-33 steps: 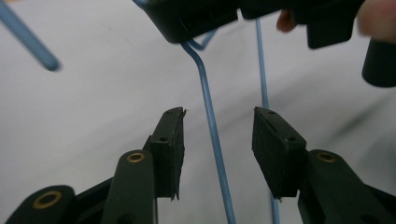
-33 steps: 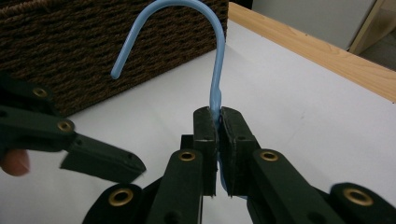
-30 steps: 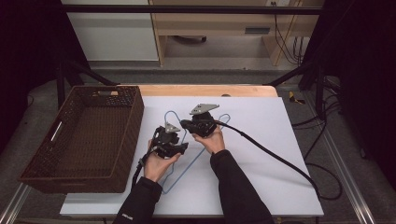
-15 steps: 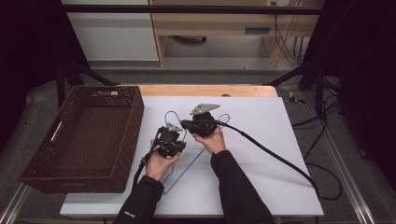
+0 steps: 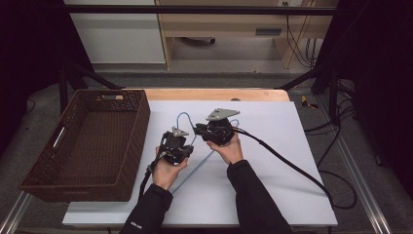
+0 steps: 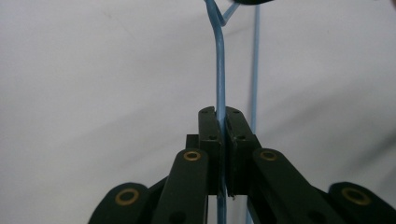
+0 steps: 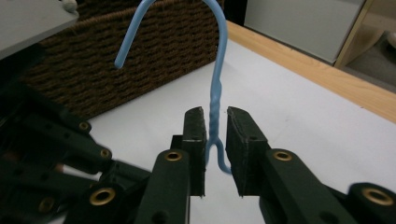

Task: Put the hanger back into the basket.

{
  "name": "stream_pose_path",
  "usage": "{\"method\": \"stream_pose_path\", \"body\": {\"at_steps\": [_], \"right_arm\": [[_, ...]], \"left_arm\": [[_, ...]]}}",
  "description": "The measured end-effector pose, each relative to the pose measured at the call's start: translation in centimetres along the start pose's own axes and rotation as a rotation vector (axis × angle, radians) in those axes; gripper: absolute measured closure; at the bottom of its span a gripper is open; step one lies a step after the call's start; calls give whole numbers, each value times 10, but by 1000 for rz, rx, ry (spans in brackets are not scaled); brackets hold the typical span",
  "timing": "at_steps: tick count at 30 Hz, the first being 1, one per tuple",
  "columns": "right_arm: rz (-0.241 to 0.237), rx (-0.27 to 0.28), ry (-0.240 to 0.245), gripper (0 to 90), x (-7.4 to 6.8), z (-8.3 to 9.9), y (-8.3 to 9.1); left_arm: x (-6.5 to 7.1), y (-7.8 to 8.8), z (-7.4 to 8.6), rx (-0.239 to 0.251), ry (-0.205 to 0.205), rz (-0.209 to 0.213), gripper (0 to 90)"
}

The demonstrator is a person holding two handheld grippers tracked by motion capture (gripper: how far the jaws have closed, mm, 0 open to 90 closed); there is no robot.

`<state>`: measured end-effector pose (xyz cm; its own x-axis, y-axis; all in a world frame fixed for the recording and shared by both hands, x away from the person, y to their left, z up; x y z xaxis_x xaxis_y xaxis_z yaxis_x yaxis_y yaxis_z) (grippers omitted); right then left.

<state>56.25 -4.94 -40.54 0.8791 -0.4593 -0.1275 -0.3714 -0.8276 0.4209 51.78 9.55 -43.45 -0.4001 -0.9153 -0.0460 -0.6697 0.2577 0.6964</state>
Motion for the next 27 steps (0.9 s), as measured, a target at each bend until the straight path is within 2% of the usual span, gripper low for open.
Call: {"method": "stream_pose_path", "body": {"at_steps": [5,6,7,8,10,11,12,15,16,17,18,19,20,23,24,27], "right_arm": [[5,46,-20,678,-1,1,37],[14,52,-21,646,-1,3,45],[14,52,-21,646,-1,3,45],[31,65,-25,554,-2,7,63],[40,75,-35,470,-3,12,77],[40,75,-35,470,-3,12,77],[48,92,-42,359,-4,19,94],[86,100,-58,246,-4,29,114],[86,100,-58,246,-4,29,114],[92,108,-67,219,-4,33,120],[102,121,-91,182,-5,42,134],[102,121,-91,182,-5,42,134],[119,125,-104,151,-5,50,144],[126,136,-115,136,-4,57,153],[138,145,-127,120,-4,65,162],[142,148,-139,97,-4,72,169]], "left_arm": [[2,12,-7,30,-20,-6,872],[4,18,-11,47,-32,-6,872],[4,18,-11,47,-32,-6,872],[5,24,-14,58,-39,-3,872],[5,30,-18,68,-52,0,872],[5,30,-18,68,-52,0,872],[5,37,-22,81,-68,-5,872],[4,48,-28,93,-100,-3,872],[4,48,-28,93,-100,-3,872],[3,52,-30,97,-113,-2,872],[2,59,-32,105,-131,-2,872],[2,59,-32,105,-131,-2,872],[0,66,-35,115,-134,7,872],[-4,74,-39,119,-144,9,872],[-6,77,-41,123,-149,11,872],[-11,85,-45,130,-156,15,872]]}}
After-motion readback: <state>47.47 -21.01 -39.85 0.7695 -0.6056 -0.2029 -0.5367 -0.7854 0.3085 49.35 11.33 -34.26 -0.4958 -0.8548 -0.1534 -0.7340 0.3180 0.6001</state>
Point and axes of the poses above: each handheld gripper's, and its own axes: y roughly backward along the jaws, z roughly out of its underside, x roughly to its right, the point moved 3 cm from there along -y, roughly forward along the jaws, and after that the axes turned 11 degrees about -z, right-handed, at the moved point
